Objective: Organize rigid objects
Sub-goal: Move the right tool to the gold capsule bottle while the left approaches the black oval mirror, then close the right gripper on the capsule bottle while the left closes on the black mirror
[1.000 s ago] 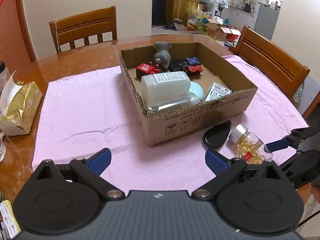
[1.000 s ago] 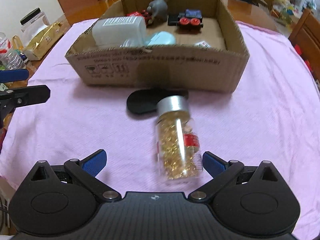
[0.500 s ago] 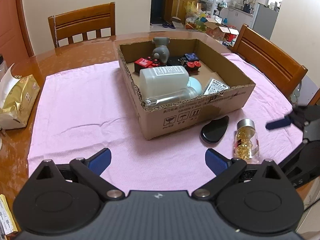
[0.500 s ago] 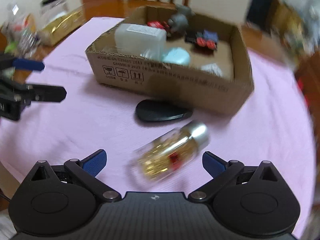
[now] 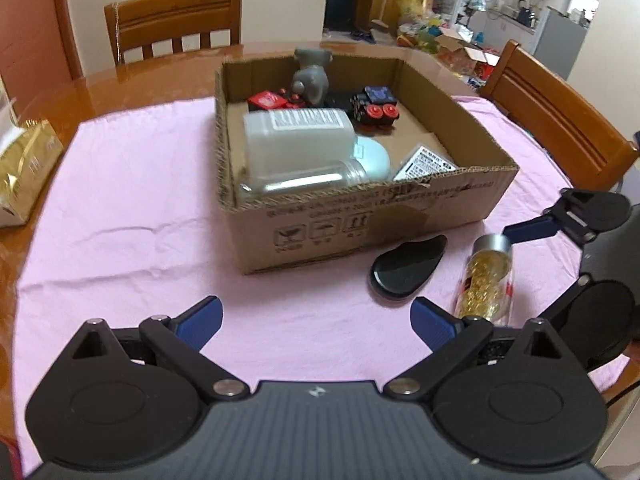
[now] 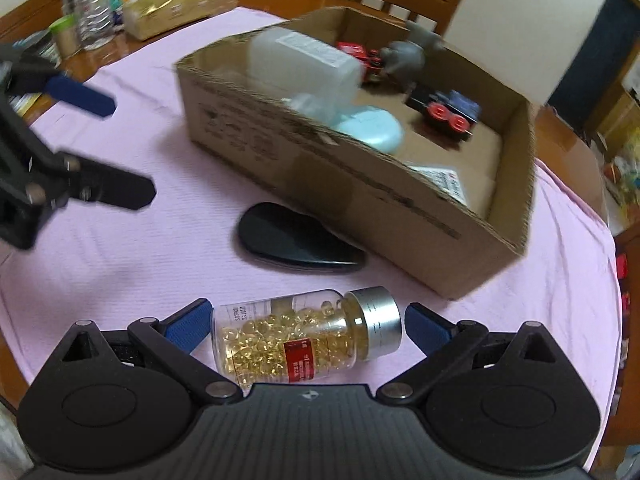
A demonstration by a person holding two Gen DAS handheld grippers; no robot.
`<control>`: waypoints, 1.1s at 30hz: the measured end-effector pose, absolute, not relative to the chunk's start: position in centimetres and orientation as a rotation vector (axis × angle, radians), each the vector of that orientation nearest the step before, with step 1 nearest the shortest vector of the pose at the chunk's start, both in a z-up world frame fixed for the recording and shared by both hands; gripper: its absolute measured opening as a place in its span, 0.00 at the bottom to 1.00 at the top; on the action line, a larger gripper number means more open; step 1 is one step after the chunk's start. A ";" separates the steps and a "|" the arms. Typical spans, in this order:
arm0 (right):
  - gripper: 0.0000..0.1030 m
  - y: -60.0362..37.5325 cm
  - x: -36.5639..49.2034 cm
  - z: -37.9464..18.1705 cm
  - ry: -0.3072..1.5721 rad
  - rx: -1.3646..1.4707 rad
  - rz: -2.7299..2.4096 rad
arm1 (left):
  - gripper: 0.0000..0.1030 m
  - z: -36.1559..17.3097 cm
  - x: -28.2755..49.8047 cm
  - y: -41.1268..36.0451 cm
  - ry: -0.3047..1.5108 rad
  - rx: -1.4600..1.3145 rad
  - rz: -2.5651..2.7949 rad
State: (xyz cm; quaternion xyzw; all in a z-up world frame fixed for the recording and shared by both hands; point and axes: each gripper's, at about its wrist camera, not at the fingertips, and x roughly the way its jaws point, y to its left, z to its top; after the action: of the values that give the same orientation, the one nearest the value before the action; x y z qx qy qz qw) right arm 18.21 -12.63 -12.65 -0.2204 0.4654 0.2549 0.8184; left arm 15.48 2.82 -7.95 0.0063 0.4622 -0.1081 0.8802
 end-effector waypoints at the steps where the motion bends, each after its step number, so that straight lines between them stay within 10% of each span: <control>1: 1.00 -13.1 18.5 -12.7 0.992 -0.458 0.530 | 0.97 -8.3 15.7 2.2 0.972 0.010 -0.218; 33: 1.00 -19.9 19.1 -14.3 1.039 -0.456 0.616 | 0.99 -11.9 18.8 -4.3 0.996 -0.047 -0.077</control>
State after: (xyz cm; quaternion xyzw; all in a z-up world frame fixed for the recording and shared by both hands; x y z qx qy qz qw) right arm 19.09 -19.92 -14.32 -0.2126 0.4843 0.2872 0.7986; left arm 18.80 -4.32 -11.85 -0.0225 0.4774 -0.0370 0.8776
